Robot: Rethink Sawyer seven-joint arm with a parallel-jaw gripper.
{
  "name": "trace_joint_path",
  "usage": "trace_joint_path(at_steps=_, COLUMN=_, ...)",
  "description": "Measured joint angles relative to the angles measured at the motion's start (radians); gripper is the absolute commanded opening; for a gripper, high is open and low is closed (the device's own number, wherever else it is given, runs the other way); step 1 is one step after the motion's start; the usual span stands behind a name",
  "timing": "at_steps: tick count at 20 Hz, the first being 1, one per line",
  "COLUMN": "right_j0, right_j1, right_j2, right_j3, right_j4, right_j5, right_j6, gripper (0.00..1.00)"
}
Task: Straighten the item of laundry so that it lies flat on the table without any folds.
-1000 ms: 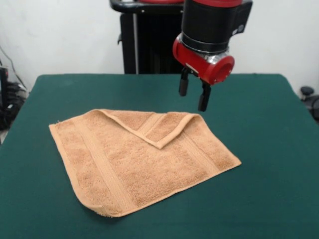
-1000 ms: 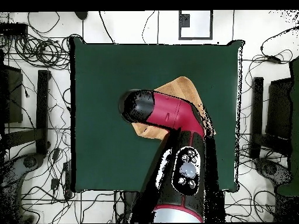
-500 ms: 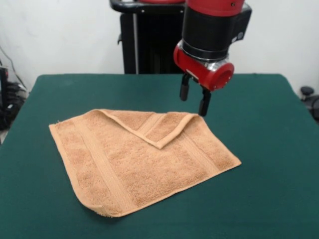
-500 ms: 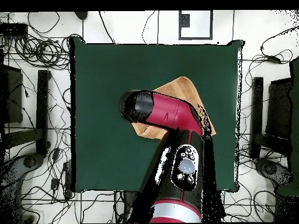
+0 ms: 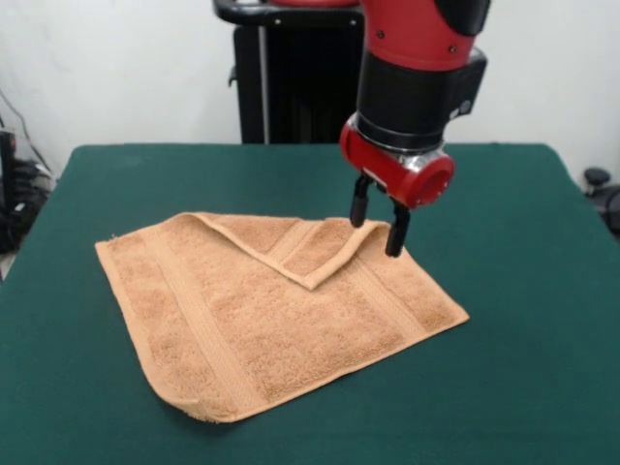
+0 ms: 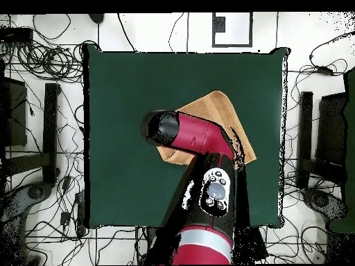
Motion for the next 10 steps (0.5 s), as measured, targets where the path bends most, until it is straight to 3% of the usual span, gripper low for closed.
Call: trace_joint_path(at_steps=10, right_j0=0.012, right_j1=0.000, right_j2=-0.001, right_j3=0.022, right_j4=0.001, right_j5=-0.022, right_j6=0.000, gripper=1.00)
